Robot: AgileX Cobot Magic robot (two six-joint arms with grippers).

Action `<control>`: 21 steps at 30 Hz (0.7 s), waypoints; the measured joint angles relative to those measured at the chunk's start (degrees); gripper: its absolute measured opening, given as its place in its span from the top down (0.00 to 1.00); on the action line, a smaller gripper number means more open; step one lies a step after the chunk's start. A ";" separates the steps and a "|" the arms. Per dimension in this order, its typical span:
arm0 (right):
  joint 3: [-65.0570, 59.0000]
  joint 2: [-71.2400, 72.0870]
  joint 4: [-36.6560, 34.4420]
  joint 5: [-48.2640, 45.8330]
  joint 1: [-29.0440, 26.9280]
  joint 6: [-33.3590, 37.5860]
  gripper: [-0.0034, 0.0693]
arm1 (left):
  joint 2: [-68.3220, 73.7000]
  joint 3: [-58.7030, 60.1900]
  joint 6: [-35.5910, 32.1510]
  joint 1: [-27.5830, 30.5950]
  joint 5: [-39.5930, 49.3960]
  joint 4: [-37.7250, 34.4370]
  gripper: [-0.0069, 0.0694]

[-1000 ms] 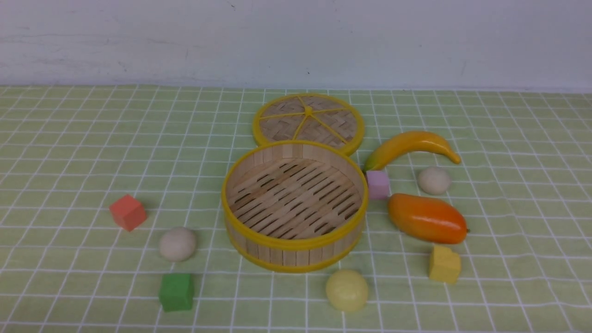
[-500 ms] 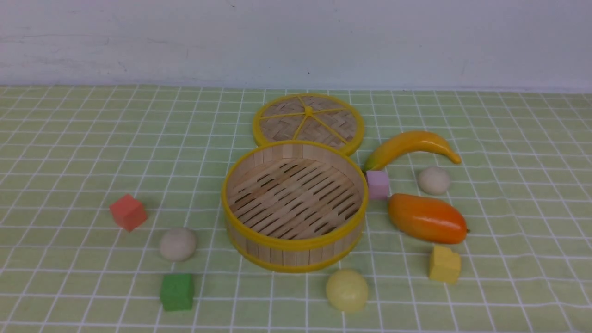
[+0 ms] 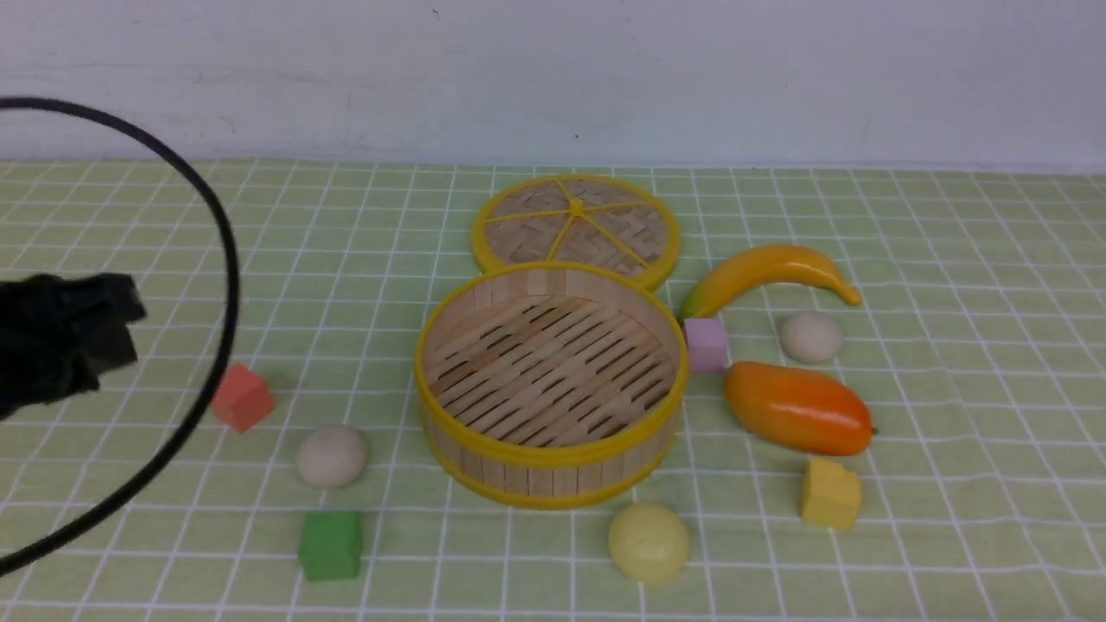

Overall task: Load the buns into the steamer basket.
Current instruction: Use the left arm to grab a steamed stuffed bun

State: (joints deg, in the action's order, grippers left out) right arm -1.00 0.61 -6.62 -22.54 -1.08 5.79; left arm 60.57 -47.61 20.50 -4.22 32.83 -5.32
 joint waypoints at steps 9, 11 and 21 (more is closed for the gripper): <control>0.00 0.00 0.00 0.00 0.00 0.00 0.62 | 17.39 -14.62 -9.28 -1.95 12.34 -4.73 0.60; 0.00 0.00 0.00 0.00 0.00 0.00 0.62 | 21.60 -17.59 -9.57 -4.21 14.82 -3.70 0.60; 0.00 0.00 0.00 0.00 0.00 0.00 0.62 | 38.06 -28.18 -3.04 -13.03 20.27 7.16 0.60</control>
State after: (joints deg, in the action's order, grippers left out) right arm -1.00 0.61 -6.62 -22.54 -1.08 5.79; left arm 98.62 -75.79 17.46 -17.25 53.10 1.84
